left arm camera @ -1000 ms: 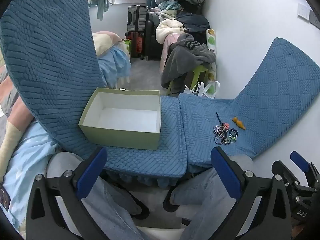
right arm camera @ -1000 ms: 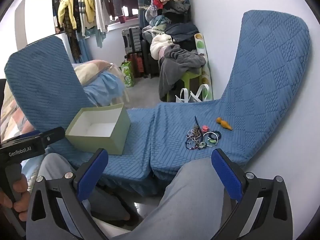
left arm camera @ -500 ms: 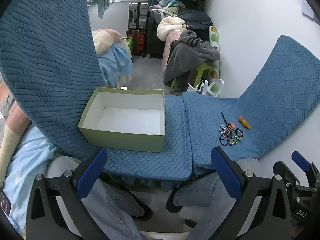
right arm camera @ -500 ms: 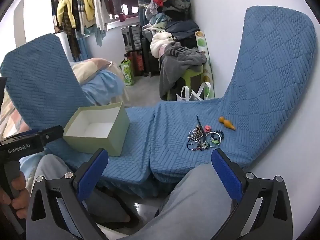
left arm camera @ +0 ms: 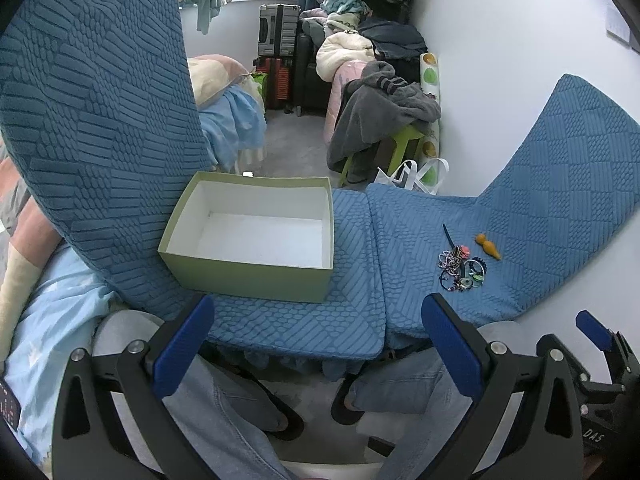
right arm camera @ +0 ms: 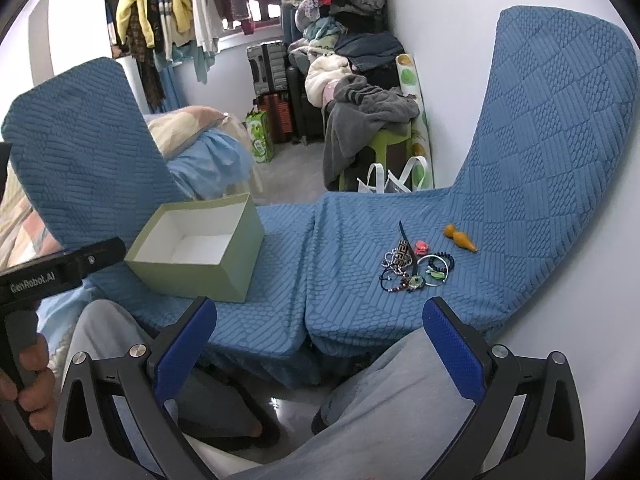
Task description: Organize jewelry
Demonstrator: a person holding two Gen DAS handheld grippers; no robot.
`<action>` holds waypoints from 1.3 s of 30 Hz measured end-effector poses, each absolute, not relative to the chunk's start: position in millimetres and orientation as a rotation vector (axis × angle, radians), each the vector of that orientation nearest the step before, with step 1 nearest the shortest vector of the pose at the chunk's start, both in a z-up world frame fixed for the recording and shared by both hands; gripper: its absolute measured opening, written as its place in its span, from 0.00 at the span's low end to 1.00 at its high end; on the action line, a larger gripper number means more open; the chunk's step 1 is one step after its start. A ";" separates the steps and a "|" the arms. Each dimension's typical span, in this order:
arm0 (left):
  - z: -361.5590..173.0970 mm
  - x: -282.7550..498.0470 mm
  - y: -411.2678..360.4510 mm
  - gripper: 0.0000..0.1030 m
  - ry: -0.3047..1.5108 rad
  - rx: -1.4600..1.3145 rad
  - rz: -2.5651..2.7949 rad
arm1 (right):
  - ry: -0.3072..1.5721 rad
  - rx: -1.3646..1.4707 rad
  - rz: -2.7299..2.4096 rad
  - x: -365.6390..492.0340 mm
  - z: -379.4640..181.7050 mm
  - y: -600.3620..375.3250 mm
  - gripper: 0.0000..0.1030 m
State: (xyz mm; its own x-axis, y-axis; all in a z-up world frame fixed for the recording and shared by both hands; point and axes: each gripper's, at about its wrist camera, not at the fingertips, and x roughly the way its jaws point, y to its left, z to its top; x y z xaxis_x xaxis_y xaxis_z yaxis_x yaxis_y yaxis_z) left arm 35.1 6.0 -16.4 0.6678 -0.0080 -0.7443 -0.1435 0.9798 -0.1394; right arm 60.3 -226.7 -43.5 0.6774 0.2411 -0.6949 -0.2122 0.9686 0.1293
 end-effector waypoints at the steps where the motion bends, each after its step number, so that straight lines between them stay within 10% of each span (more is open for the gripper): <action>1: -16.7 34.7 6.3 1.00 0.837 -0.194 0.077 | 0.791 0.039 0.258 60.7 -44.0 -226.6 1.00; 39: -22.1 36.6 -7.4 1.00 0.847 -0.179 0.047 | 0.783 0.062 0.227 61.1 -46.0 -242.2 1.00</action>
